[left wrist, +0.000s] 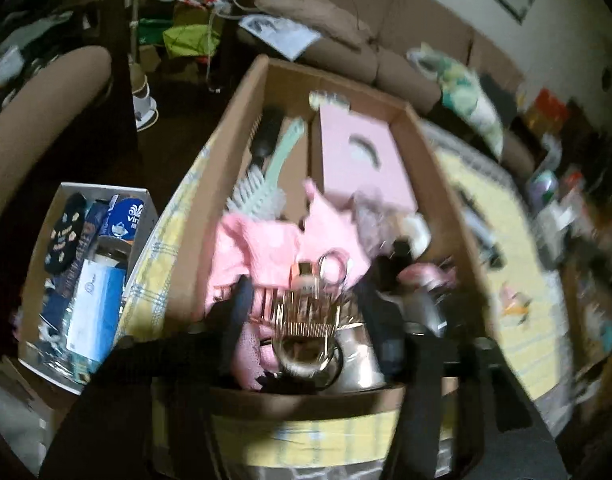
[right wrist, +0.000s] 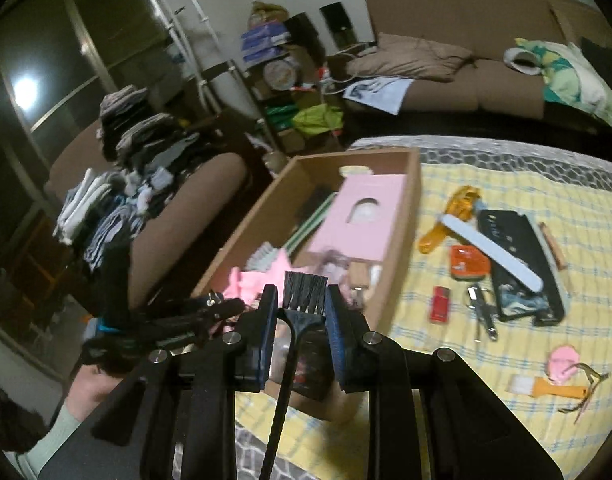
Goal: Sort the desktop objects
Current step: 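Carry the claw clip and black comb into the cardboard box and release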
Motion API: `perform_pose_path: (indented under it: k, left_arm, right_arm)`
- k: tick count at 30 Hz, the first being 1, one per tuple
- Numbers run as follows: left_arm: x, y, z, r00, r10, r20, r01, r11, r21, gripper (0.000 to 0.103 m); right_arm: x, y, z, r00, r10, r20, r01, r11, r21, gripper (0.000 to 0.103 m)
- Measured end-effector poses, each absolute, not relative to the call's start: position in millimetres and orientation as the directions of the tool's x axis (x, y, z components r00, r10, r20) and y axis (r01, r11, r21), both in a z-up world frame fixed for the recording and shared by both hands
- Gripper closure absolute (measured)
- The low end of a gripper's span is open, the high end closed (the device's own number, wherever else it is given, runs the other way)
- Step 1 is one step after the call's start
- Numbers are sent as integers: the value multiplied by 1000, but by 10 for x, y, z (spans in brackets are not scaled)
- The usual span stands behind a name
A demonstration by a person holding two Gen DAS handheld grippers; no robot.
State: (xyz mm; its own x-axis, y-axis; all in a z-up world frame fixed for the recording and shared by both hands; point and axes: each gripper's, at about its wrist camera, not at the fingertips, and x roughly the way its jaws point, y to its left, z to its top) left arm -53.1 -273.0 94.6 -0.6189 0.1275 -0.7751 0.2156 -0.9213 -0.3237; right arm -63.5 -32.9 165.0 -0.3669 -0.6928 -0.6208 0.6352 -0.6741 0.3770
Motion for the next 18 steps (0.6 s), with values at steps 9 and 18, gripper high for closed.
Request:
perform_pose_path:
  k: [9,18]
  left_arm:
    - [-309,-3300,1212,-731,163,-663,298,-797,-525,30]
    - [-309,-3476,1185,-737,171,-654,326,-758,-565,30]
  right_arm:
    - [-835,-1134,1589,-296,-736,-609,653,-621,433,80]
    - [-1172,-1860,1373,-280,-654,-702,662,-662,352,80]
